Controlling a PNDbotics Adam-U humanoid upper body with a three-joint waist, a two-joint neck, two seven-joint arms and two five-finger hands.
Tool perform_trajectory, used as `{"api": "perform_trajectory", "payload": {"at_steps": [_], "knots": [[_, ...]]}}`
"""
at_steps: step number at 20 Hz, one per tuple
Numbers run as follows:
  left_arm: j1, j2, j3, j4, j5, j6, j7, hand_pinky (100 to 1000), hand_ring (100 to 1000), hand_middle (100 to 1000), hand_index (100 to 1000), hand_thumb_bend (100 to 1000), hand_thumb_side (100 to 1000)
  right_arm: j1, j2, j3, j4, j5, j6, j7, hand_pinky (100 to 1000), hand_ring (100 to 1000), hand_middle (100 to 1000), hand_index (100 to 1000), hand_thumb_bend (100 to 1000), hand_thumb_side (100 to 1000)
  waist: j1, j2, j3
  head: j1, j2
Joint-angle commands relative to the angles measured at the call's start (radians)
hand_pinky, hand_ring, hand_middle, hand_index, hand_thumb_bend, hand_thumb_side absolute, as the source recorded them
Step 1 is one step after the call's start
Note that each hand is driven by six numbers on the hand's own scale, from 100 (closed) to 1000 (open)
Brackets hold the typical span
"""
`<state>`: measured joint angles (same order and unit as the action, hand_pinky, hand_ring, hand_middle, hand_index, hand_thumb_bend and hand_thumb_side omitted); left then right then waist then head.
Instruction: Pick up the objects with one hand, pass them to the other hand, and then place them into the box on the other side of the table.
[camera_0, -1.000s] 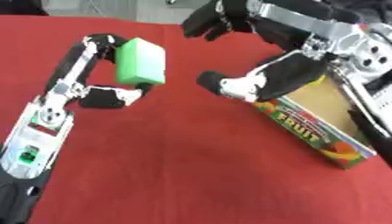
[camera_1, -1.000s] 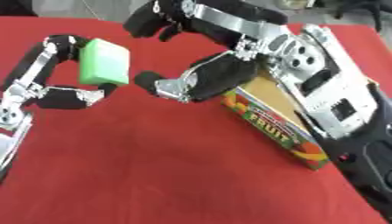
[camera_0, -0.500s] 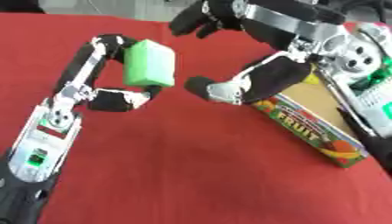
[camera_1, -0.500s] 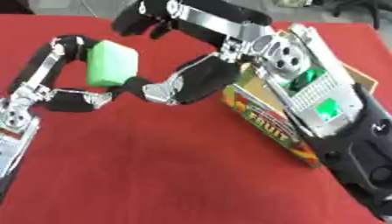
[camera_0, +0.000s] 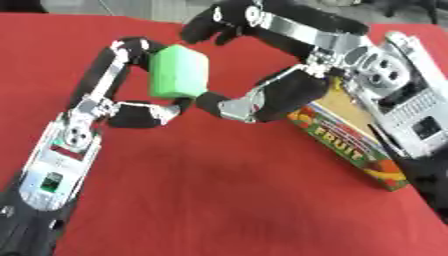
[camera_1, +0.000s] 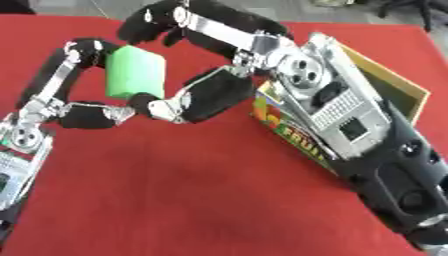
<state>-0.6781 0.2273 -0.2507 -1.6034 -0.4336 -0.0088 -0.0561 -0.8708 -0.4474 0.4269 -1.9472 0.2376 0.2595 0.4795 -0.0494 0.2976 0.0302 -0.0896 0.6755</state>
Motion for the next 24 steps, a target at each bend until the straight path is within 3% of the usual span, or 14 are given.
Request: {"api": "perform_trajectory", "payload": {"at_steps": [1, 12, 24], "knots": [[-0.018, -0.003, 0.000, -0.024, -0.023, 0.006, 0.015, 657, 552, 464, 485, 125, 100, -0.011, -0.002, -0.004, 0.007, 0.027, -0.003, -0.006, 849, 877, 788, 851, 382, 277, 0.004, -0.015, 0.001, -0.001, 0.000], [-0.015, -0.030, -0.006, -0.046, -0.069, 0.054, 0.049, 647, 542, 456, 483, 130, 100, -0.003, 0.004, -0.003, 0.020, 0.125, -0.019, -0.040, 855, 886, 801, 862, 436, 264, 0.006, -0.010, 0.003, 0.000, 0.002], [-0.016, -0.065, -0.022, -0.065, -0.070, 0.060, 0.030, 644, 540, 456, 484, 120, 100, -0.010, 0.014, -0.001, 0.055, 0.148, -0.027, -0.071, 850, 881, 794, 849, 414, 253, 0.009, -0.005, 0.007, -0.008, 0.002]]}}
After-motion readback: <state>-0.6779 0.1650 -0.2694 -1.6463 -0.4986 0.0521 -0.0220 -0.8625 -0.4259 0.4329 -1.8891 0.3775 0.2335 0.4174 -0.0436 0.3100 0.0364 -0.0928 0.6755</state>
